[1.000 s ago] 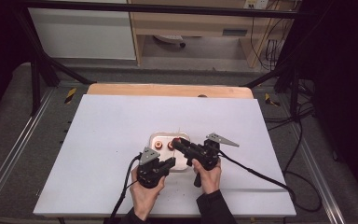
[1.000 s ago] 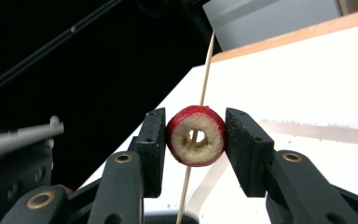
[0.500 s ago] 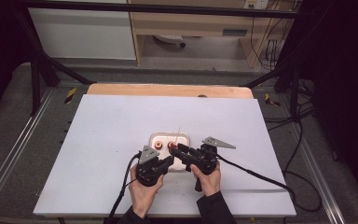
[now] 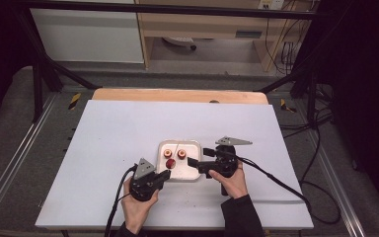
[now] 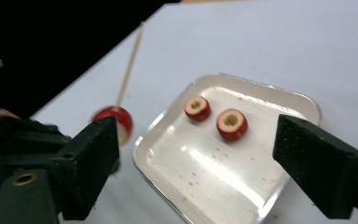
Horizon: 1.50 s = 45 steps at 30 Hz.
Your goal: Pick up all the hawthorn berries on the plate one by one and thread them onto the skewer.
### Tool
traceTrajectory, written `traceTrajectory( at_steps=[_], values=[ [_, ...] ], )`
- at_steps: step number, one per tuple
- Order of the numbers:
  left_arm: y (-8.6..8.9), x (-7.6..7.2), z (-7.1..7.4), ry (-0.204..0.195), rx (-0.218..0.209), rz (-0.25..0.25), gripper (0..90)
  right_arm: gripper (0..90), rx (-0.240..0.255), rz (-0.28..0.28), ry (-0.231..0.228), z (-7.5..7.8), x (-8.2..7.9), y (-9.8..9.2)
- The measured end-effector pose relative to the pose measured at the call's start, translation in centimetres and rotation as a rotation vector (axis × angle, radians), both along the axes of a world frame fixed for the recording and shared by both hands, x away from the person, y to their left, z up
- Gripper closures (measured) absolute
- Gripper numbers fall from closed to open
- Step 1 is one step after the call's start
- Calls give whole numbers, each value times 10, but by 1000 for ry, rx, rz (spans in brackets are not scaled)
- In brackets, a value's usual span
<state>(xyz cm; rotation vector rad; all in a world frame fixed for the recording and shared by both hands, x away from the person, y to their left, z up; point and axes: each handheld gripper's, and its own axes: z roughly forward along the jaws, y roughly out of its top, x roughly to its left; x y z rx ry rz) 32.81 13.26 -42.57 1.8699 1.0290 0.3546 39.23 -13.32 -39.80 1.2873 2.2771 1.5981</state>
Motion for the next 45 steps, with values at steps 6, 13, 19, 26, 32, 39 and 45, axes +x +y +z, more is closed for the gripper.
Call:
traceTrajectory(
  at_steps=[6, 13, 19, 26, 32, 39, 45],
  values=[
    [14, -5, -3, -4, 34, -7, 882, 92, -166, 38, 20, 0, 10, 0],
    [28, -11, -9, -1, 37, -13, 882, 75, -322, 75, 45, 5, 24, 7],
    [34, -13, -11, 2, 45, -15, 882, 75, -398, 99, 66, 6, 33, 20],
    [40, -14, -12, 2, 52, -12, 882, 78, -466, 124, 99, 8, 47, 40],
    [44, -14, -12, 2, 53, -9, 882, 84, -490, 114, 121, 8, 58, 54],
    [47, -15, -13, 5, 53, -6, 882, 93, -515, 100, 146, 7, 71, 67],
    [47, -14, -13, 8, 53, -6, 881, 114, -528, 99, 183, 2, 80, 75]
  ],
)
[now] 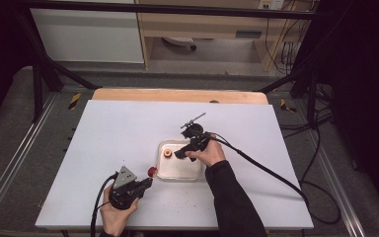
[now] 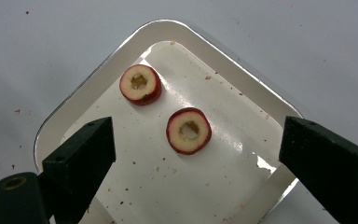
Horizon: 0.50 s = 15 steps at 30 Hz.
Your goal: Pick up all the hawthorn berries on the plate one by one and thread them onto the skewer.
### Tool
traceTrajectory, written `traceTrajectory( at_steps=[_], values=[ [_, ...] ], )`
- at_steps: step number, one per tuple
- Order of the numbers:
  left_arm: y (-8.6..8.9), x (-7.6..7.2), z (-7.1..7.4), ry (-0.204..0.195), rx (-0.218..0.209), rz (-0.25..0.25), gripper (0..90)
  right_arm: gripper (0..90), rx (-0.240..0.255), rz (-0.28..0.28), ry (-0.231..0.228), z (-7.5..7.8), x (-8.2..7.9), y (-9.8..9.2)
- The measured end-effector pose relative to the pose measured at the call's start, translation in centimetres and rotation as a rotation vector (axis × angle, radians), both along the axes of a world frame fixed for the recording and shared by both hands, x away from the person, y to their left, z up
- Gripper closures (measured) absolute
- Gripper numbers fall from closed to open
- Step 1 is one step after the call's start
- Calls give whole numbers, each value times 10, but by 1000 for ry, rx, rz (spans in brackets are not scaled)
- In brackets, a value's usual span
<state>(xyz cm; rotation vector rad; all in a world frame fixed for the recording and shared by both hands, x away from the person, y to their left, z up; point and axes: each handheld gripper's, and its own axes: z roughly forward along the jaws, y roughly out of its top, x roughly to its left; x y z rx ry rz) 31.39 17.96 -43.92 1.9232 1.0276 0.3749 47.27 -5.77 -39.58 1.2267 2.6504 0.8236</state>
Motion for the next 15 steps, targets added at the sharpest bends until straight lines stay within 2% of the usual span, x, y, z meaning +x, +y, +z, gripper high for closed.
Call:
traceTrajectory(
  at_steps=[3, 7, 10, 15],
  values=[
    [0, 0, -1, 2, 2, -1, 882, 122, -14, -6, 9, -2, 2, 3],
    [0, 0, -1, 4, 1, -5, 882, 160, -29, -14, 45, -7, 6, 10],
    [0, 0, -1, 5, 0, -6, 882, 242, -27, -33, 74, -12, 10, 12],
    [-1, 1, -1, 6, 0, -10, 882, 344, -38, -41, 96, -16, 12, 13]
  ],
)
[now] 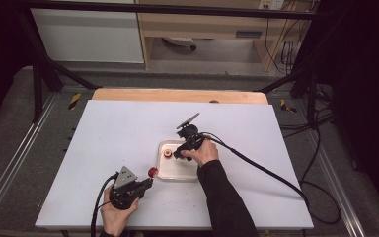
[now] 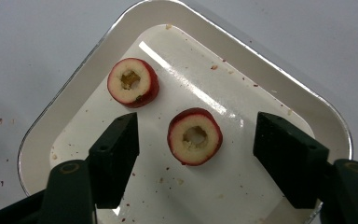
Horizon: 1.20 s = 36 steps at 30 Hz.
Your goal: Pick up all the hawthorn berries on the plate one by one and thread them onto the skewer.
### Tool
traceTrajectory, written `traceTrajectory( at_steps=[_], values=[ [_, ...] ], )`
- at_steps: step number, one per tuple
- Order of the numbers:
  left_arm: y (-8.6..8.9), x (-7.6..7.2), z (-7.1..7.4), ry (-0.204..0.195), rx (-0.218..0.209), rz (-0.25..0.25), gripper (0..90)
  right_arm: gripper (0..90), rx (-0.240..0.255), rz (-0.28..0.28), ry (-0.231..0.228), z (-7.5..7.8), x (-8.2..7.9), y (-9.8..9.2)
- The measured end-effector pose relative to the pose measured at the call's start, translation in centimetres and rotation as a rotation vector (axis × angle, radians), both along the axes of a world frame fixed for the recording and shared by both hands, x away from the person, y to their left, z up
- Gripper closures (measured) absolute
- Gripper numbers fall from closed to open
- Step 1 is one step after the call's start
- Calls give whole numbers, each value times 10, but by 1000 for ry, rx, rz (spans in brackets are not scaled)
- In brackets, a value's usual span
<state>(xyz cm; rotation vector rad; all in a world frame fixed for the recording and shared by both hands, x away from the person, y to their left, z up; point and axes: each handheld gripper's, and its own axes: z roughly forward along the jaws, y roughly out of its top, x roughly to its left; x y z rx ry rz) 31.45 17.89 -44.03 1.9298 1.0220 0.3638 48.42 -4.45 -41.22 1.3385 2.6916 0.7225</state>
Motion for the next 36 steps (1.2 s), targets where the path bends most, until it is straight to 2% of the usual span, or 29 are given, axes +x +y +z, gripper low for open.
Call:
traceTrajectory(
  at_steps=[6, 10, 17, 26, 34, 36],
  values=[
    [-1, 0, 0, 1, 1, -4, 882, 442, 0, -34, 29, -2, 1, 0],
    [-1, 0, 0, 4, 3, -4, 882, 490, 9, -38, 45, -4, 2, 1],
    [-1, 0, -1, 4, 4, -5, 882, 576, 11, -37, 43, -8, 4, 3],
    [-1, 0, -1, 2, 5, -6, 882, 607, 7, -51, 51, -8, 4, 2],
    [-3, 0, 0, -2, 0, -2, 882, 609, 54, -67, 22, 6, -2, -2],
    [-4, 0, 0, -5, 3, -5, 882, 609, 84, -74, -3, 17, -7, -6]
  ],
)
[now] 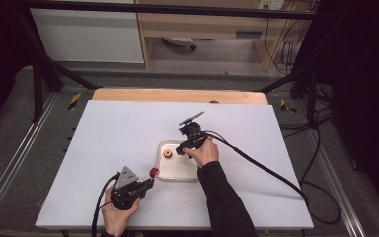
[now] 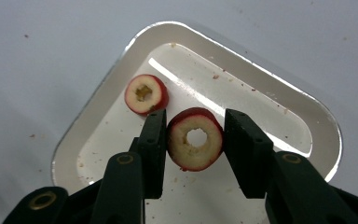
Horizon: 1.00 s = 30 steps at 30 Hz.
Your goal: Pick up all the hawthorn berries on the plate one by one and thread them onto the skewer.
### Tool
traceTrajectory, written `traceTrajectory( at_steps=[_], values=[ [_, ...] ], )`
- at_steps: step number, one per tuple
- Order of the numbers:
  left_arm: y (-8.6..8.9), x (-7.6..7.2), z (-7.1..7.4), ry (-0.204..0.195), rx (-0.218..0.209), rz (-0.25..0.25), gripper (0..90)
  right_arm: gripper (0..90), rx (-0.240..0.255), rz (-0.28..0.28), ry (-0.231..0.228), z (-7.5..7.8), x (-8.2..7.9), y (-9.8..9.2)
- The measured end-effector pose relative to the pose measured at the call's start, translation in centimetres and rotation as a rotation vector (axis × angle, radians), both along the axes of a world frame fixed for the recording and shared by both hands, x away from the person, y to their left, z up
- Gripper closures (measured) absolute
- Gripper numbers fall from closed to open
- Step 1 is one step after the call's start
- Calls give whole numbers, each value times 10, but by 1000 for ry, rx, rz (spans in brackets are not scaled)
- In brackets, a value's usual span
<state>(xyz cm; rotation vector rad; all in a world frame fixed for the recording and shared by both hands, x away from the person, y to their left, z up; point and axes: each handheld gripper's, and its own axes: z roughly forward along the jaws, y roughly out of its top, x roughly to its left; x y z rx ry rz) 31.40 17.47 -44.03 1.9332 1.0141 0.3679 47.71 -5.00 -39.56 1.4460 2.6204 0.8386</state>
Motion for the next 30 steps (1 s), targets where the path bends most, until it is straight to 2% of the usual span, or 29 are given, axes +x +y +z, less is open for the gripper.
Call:
traceTrajectory(
  at_steps=[5, 14, 15, 18, 23, 24, 25, 27, 29, 30],
  values=[
    [-4, -1, 0, -2, -5, -1, 882, 610, 47, -1, -42, 12, -10, -6],
    [-8, -1, 0, -5, -5, -3, 882, 611, 107, -4, -85, 19, -23, -19],
    [-10, -1, 0, -8, -10, 1, 882, 611, 152, -15, -100, 19, -27, -24],
    [-11, -1, 1, -6, -17, 2, 882, 611, 213, -36, -132, 18, -32, -33],
    [-16, -2, 1, -6, -28, 11, 882, 611, 354, -74, -185, 16, -41, -47],
    [-17, -2, 2, -5, -30, 13, 882, 611, 354, -74, -185, 16, -41, -47],
    [-20, -2, 2, -3, -38, 16, 882, 611, 436, -93, -201, 16, -46, -52],
    [-22, -2, 2, -2, -42, 16, 882, 611, 500, -114, -226, 16, -51, -57],
    [-25, -3, 2, 2, -52, 14, 882, 611, 534, -128, -248, 15, -55, -59],
    [-27, -3, 2, 2, -57, 15, 882, 611, 534, -128, -248, 15, -55, -59]
  ],
)
